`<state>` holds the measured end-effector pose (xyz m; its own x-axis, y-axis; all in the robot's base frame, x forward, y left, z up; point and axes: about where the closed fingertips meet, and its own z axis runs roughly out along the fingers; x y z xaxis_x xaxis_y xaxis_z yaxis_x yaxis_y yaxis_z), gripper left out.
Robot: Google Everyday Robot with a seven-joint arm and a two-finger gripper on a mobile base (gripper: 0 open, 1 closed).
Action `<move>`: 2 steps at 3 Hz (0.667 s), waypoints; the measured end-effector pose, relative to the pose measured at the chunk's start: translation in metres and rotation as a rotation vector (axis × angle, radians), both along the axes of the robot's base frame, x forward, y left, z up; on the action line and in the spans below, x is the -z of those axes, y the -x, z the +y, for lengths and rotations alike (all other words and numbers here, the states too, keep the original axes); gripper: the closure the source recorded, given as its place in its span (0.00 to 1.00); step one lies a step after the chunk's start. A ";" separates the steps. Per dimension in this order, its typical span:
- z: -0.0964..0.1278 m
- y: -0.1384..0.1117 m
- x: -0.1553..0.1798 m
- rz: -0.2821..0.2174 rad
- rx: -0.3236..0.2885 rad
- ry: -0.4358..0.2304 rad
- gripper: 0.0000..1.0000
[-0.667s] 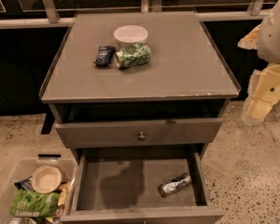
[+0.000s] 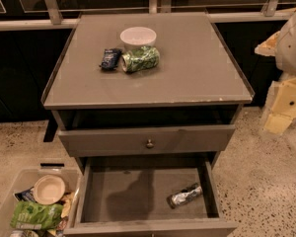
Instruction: Pick redbull can from middle drawer and place on counter
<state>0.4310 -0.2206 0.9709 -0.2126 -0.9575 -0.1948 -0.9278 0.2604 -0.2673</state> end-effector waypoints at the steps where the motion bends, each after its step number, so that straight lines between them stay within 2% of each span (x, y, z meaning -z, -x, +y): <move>1: 0.001 0.030 0.008 -0.076 -0.054 0.021 0.00; 2: 0.011 0.077 0.021 -0.182 -0.112 0.020 0.00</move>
Offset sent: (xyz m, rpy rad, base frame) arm -0.1795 -0.0077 -0.3078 -0.0344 0.0150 0.2540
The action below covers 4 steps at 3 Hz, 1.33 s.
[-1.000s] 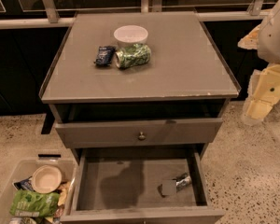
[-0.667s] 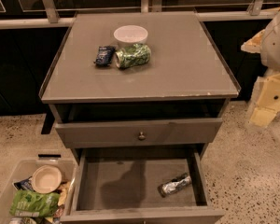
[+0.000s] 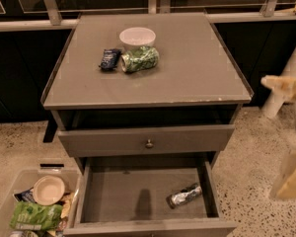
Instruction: Pick redbull can from middle drawer and place on counter
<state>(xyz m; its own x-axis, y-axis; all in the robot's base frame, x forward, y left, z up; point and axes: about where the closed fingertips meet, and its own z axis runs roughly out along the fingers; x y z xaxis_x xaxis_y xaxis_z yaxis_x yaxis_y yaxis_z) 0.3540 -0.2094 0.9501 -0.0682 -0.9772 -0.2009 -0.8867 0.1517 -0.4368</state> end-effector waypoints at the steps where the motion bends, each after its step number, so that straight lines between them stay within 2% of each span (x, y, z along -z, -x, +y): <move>1: 0.015 0.032 0.030 -0.082 -0.027 -0.043 0.00; 2: 0.044 0.027 0.111 -0.069 -0.114 -0.132 0.00; 3: 0.063 0.027 0.241 0.057 -0.206 -0.189 0.00; 4: 0.050 0.054 0.373 0.235 -0.227 -0.159 0.00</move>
Offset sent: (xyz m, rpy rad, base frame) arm -0.1471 0.0122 -0.5527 0.2252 0.5179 0.2294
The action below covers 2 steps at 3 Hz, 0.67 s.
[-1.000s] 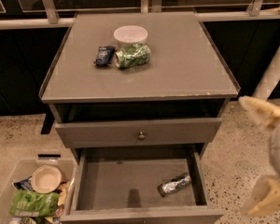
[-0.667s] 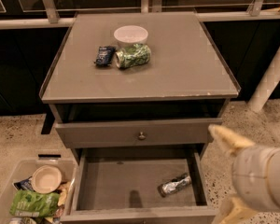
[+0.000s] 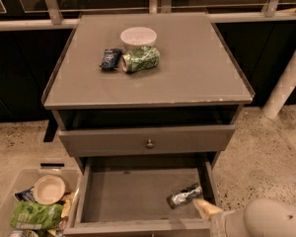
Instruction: Pick redbull can from middle drawer and place on counter
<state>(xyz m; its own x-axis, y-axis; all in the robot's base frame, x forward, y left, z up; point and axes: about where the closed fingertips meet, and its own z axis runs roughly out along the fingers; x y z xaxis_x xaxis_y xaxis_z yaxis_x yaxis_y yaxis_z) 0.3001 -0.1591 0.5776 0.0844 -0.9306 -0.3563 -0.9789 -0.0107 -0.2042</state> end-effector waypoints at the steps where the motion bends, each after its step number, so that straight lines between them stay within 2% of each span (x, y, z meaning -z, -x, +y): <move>1: -0.036 0.042 0.105 0.167 0.049 0.074 0.00; 2: -0.048 0.036 0.141 0.191 0.071 0.107 0.00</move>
Offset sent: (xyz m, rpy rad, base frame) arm -0.0414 -0.0341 -0.0996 -0.0695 0.1602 -0.0461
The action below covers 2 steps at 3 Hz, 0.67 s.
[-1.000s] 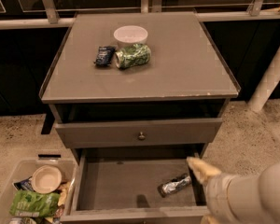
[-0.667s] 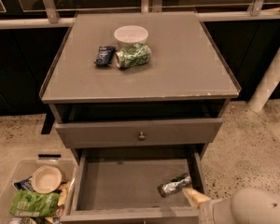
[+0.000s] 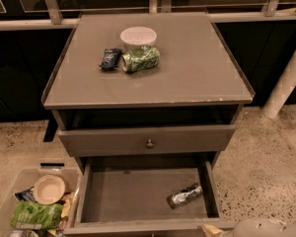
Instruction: Pick redbull can from middle drawer and place on counter
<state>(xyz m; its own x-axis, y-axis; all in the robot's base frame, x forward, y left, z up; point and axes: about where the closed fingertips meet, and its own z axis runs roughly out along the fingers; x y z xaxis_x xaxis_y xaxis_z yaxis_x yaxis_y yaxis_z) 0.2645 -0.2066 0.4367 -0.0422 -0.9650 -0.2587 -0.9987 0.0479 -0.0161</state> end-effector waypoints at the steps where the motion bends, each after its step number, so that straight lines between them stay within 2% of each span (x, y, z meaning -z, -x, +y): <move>1: 0.001 -0.002 -0.018 -0.048 0.005 0.008 0.00; 2: 0.004 -0.021 -0.069 -0.132 0.011 0.036 0.00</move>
Offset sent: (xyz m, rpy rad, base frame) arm 0.0627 0.0019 0.1788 -0.1056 -0.3220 -0.0174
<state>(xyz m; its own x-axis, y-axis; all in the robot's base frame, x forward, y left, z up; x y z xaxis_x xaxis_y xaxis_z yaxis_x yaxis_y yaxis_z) 0.2854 -0.2025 0.5057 -0.0206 -0.9735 -0.2277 -0.9872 0.0559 -0.1497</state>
